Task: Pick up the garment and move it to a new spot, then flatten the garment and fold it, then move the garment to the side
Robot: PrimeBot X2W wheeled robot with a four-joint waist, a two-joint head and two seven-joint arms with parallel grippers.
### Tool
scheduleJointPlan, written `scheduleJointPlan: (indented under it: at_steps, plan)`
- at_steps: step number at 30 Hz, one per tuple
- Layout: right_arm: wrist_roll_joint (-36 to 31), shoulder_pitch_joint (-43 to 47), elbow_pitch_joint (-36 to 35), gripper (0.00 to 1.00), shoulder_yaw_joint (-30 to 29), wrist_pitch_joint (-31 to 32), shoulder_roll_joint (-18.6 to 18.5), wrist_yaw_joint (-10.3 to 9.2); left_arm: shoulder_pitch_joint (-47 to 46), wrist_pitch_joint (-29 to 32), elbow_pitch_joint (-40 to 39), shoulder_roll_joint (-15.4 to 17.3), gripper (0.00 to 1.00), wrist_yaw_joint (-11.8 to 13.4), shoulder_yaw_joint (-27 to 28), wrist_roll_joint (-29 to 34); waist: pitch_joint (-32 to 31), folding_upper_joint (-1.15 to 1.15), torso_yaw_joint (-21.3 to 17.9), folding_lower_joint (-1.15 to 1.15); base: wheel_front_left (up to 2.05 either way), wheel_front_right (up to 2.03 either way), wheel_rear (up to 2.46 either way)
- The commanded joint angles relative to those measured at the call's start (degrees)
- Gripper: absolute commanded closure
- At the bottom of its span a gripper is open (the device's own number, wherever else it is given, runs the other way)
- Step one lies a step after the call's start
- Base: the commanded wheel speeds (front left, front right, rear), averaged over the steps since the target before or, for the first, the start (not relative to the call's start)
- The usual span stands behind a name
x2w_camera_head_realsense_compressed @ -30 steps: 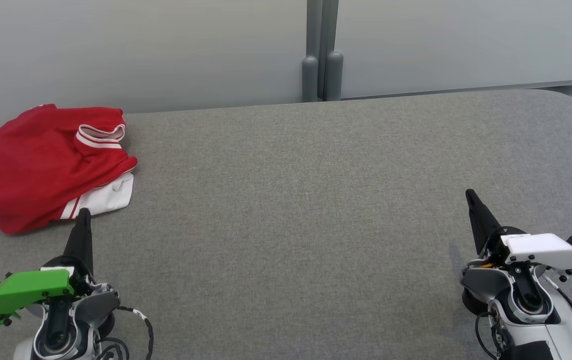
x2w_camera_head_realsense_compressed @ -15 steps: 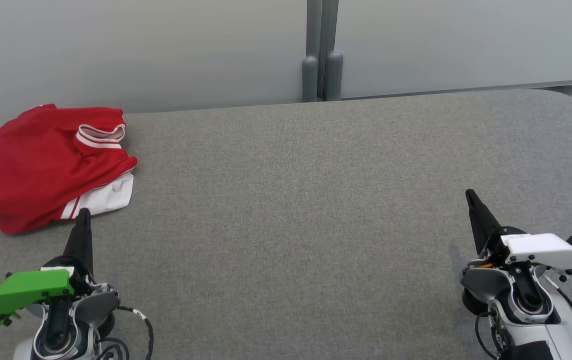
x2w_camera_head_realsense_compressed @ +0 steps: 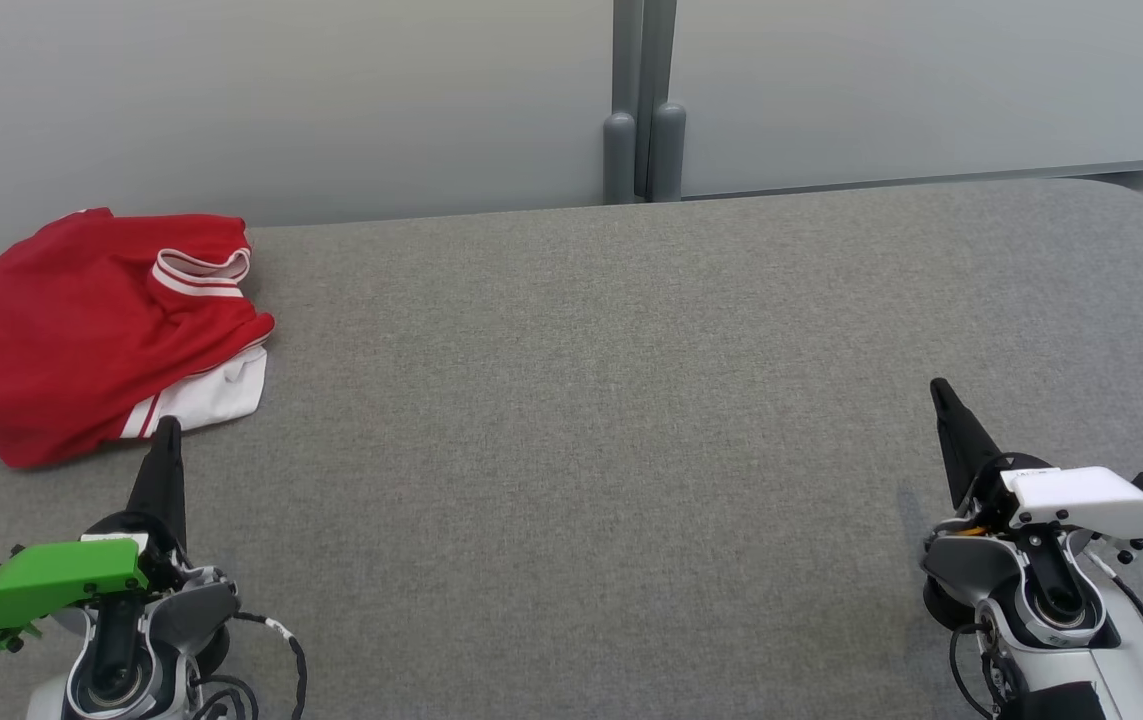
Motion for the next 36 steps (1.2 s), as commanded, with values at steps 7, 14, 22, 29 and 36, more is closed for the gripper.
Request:
scheduleJointPlan:
  at_steps: [7, 14, 22, 29, 36]
  plan:
    - [-0.02, 0.08, 0.15, 0.0, 0.01, -0.03, 0.03, 0.0, 0.09, -0.02, 0.14, -0.02, 0.0, 0.0, -0.01, 0.0, 0.0, 0.0, 0.0, 0.0, 0.0, 0.0, 0.0]
    - [-0.47, 2.78, 0.94, 0.0, 0.55, -1.0, 0.5, -0.02, 2.51, -1.18, 0.98, -0.41, 0.0, 0.01, -1.27, 0.36, -0.01, 0.02, 0.0, 0.0, 0.0, 0.0, 0.0]
    - [-3.52, 4.15, -1.04, 0.0, 0.61, -3.11, 0.42, -0.01, 3.62, -3.67, -1.78, -0.34, 0.0, 0.32, -2.93, 3.38, -0.04, 0.05, 0.03, 0.0, 0.0, 0.0, 0.0]
    - [-10.46, 5.11, -4.47, 0.0, 0.09, -5.01, 0.34, 0.0, 4.09, -5.94, -5.51, -0.27, 0.0, 1.13, -4.51, 11.16, -0.03, 0.09, 0.1, 0.0, 0.0, 0.0, 0.0]
    - [-18.32, 6.03, -8.02, 0.0, 0.55, -6.55, 0.27, 0.01, 4.71, -7.76, -8.68, -0.21, 0.0, 1.87, -6.22, 19.23, 0.0, 0.13, 0.19, 0.0, 0.0, 0.0, 0.0]
